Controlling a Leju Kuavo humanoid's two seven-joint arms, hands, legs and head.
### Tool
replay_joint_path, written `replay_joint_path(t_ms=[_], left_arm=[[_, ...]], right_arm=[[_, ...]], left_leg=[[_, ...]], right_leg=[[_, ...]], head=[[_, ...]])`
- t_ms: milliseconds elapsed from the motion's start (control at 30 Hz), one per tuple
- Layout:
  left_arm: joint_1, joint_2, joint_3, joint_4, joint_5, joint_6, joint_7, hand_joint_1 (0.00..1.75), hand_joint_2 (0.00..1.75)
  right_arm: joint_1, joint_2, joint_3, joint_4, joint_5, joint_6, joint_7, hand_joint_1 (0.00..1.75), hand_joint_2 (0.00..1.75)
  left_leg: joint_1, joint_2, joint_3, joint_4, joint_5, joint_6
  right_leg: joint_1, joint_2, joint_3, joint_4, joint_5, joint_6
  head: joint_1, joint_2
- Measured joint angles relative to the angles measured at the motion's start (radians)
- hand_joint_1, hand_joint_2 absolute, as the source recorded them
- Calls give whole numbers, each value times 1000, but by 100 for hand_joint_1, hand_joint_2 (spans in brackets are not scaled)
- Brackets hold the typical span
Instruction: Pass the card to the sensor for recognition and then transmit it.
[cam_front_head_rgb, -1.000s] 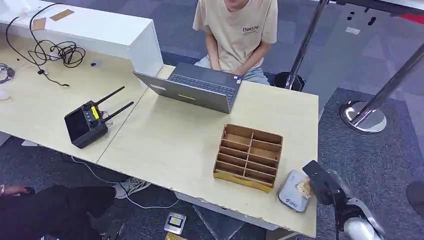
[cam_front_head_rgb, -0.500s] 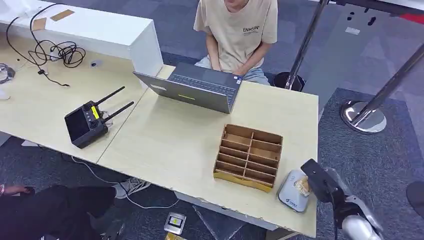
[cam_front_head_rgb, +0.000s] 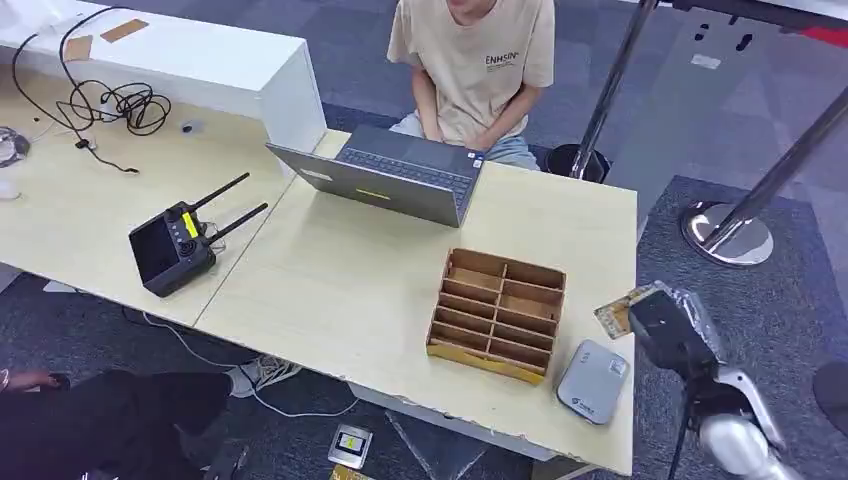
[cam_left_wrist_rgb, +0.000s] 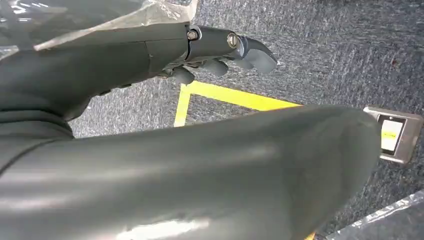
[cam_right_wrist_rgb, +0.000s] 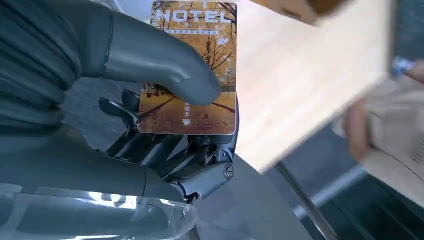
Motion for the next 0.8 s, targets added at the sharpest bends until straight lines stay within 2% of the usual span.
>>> replay_joint_path(t_ms=[200, 433, 500, 600, 800], left_arm=[[0, 0, 0, 0, -10, 0, 0, 0, 0], [-1, 0, 0, 0, -35, -7, 0, 0, 0], [-3, 0, -2, 0, -43, -12, 4, 0, 0], [-7, -2, -3, 0, -51, -14, 6, 0, 0], [-24, -6, -8, 0, -71, -18, 26, 0, 0]], right_arm=[[1, 24, -59, -145, 105, -98, -24, 175, 175], [-48, 73, -64, -287, 336, -179, -17, 175, 175], [-84, 92, -51, -315, 422, -187, -4, 175, 175], [-136, 117, -21, -337, 486, -183, 10, 175, 175], [-297, 153, 74, -313, 688, -153, 45, 175, 175]], left_leg=[[0, 0, 0, 0, 0, 0], [0, 0, 0, 0, 0, 0], [0, 0, 0, 0, 1, 0], [0, 1, 0, 0, 1, 0], [0, 1, 0, 0, 2, -1]], right_leg=[[0, 0, 0, 0, 0, 0], [0, 0, 1, 0, 0, 0], [0, 0, 1, 0, 0, 0], [0, 0, 1, 0, 0, 0], [0, 0, 1, 1, 1, 0]], head=[[0, 0], [0, 0], [0, 0], [0, 0], [0, 0]])
